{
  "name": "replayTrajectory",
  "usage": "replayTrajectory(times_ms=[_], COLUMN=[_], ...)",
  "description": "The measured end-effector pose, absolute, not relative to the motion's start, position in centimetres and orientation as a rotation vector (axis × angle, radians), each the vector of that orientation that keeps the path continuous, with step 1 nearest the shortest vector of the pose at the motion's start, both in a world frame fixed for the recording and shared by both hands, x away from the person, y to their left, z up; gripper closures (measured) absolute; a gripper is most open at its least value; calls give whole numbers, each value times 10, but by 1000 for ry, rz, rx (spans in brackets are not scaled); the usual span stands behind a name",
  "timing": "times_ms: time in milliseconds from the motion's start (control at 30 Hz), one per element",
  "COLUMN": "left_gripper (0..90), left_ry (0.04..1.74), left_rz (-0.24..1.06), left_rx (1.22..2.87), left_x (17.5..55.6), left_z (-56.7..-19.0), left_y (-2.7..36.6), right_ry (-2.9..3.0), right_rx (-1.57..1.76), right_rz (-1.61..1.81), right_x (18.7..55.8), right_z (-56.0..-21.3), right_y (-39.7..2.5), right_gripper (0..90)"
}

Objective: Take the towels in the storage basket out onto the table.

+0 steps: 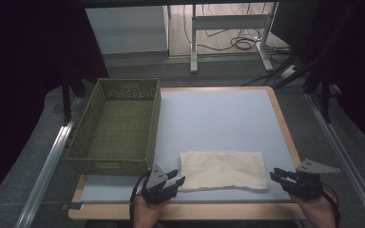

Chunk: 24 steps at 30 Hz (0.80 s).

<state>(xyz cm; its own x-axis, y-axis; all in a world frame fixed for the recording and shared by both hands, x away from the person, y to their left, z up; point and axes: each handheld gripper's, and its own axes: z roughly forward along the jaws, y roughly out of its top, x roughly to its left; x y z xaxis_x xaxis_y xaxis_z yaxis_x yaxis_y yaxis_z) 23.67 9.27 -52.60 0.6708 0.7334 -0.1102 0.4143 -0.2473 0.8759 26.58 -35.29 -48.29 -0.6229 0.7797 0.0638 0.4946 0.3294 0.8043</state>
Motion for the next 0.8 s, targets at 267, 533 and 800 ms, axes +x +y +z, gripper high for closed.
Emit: replayTrajectory(times_ms=[267,533,800], left_gripper=[546,555,576], left_ry=[918,960,1042], left_rz=[392,387,427], left_rx=[1973,1949,1947], left_x=[244,249,270], left_z=[-543,-546,-545], left_y=[79,85,81], right_ry=[2353,2296,2299], right_rx=[1121,1133,1166], right_rz=[1168,1156,1127], right_x=[272,280,292], right_z=[-509,-510,-516], right_y=[-331,-333,-329], right_gripper=[668,604,570])
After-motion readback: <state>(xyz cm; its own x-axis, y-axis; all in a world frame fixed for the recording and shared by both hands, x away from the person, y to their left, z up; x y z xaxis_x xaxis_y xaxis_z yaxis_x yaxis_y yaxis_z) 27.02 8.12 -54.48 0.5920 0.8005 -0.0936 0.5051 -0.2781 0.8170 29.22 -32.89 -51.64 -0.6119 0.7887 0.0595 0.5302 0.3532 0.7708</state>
